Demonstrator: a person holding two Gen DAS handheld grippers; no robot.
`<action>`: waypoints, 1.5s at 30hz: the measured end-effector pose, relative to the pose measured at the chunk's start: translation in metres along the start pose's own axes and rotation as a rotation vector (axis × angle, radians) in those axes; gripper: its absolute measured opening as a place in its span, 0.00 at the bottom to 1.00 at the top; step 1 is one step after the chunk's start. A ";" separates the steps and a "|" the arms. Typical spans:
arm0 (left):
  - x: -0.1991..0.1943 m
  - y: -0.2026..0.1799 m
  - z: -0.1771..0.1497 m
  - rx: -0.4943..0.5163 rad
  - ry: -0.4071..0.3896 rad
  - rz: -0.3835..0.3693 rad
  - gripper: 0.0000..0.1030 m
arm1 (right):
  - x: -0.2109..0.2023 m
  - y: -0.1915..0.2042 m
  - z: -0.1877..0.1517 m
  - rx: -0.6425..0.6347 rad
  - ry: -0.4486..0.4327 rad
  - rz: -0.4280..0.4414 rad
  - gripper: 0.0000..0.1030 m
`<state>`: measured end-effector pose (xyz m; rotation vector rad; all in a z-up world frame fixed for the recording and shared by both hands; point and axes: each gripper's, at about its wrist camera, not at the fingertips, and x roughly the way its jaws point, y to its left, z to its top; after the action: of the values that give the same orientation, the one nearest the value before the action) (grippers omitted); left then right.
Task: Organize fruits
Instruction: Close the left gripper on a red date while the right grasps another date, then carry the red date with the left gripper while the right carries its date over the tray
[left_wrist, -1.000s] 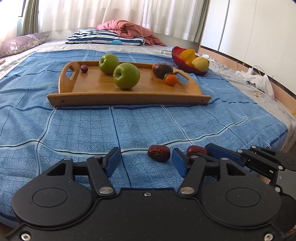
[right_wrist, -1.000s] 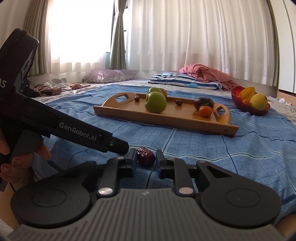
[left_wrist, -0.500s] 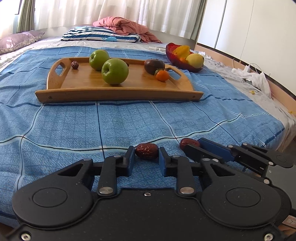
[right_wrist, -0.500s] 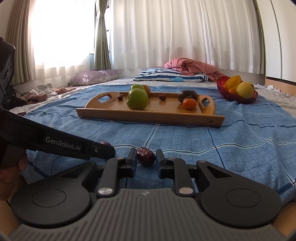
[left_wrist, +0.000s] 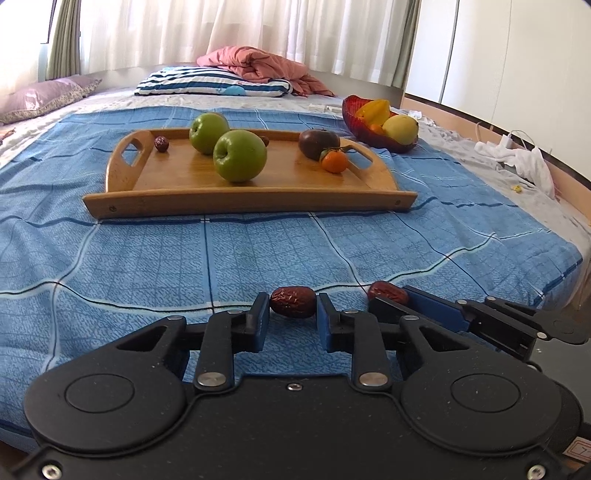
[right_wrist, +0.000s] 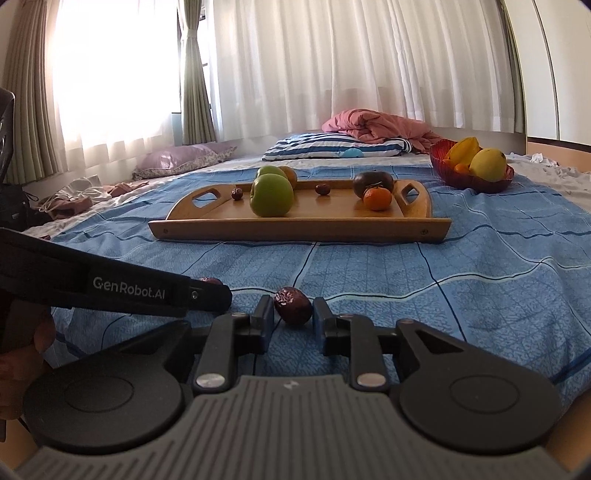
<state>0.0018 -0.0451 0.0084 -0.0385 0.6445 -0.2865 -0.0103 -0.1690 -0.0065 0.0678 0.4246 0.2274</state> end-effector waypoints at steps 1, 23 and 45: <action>0.000 0.000 0.000 0.003 -0.003 0.008 0.25 | -0.001 0.000 0.000 -0.006 0.001 -0.002 0.45; 0.004 0.006 0.001 0.009 -0.016 0.064 0.25 | -0.009 -0.002 0.003 -0.139 0.023 -0.285 0.66; 0.008 0.018 0.006 0.012 -0.028 0.134 0.25 | 0.031 0.007 0.022 -0.194 0.072 -0.085 0.49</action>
<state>0.0159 -0.0301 0.0058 0.0126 0.6143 -0.1604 0.0245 -0.1554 0.0023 -0.1489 0.4741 0.1864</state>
